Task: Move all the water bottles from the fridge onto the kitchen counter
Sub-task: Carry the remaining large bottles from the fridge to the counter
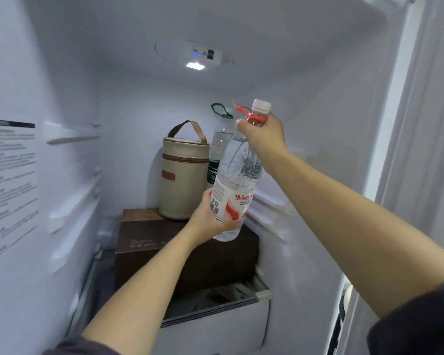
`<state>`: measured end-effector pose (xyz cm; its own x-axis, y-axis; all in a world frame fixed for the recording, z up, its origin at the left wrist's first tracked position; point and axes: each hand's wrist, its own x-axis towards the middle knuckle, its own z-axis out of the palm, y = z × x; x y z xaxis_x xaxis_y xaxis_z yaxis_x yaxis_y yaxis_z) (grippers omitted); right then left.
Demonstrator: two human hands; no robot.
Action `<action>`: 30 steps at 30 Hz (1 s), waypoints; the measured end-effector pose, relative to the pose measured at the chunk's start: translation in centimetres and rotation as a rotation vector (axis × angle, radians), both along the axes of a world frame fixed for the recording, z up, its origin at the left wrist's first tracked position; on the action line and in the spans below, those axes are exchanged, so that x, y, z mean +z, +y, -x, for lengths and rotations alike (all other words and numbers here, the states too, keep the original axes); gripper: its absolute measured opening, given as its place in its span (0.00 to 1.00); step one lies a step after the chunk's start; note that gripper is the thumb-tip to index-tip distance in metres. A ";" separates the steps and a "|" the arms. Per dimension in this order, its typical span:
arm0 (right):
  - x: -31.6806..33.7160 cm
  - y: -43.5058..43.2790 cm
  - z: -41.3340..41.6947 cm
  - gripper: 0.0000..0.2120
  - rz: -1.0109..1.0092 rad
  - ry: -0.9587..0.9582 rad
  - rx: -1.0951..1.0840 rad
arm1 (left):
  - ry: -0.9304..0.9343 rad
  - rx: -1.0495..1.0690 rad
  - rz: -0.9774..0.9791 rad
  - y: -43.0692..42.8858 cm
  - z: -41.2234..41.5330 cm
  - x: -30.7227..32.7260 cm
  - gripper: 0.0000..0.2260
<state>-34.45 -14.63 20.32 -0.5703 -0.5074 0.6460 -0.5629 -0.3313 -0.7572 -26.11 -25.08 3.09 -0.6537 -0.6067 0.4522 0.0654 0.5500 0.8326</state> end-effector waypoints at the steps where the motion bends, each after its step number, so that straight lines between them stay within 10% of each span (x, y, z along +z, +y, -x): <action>1: -0.1 0.3 -0.2 0.06 0.001 -0.004 0.008 | 0.016 0.008 -0.007 0.1 0.0 -0.1 0.43; 16: -0.4 9.1 -3.8 0.07 0.293 -0.184 0.113 | 0.351 0.075 0.138 6.1 -4.2 -1.6 0.36; 19: -0.6 11.0 -5.1 0.10 0.375 -0.219 0.109 | 0.529 0.151 -0.083 7.1 -5.0 -3.3 0.37; 24: -0.9 14.1 -6.9 0.08 0.432 -0.236 0.128 | 0.739 -0.269 -1.006 9.9 -6.2 -1.3 0.27; 30: -2.5 16.5 -7.2 0.07 0.397 -0.188 0.162 | 0.655 -0.592 -1.152 11.1 -7.4 -1.8 0.24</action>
<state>-27.22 1.84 17.82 -0.6300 -0.3337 0.7013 -0.3453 -0.6885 -0.6378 -18.66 -13.99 1.25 -0.8042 -0.5525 0.2190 0.5758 -0.6330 0.5175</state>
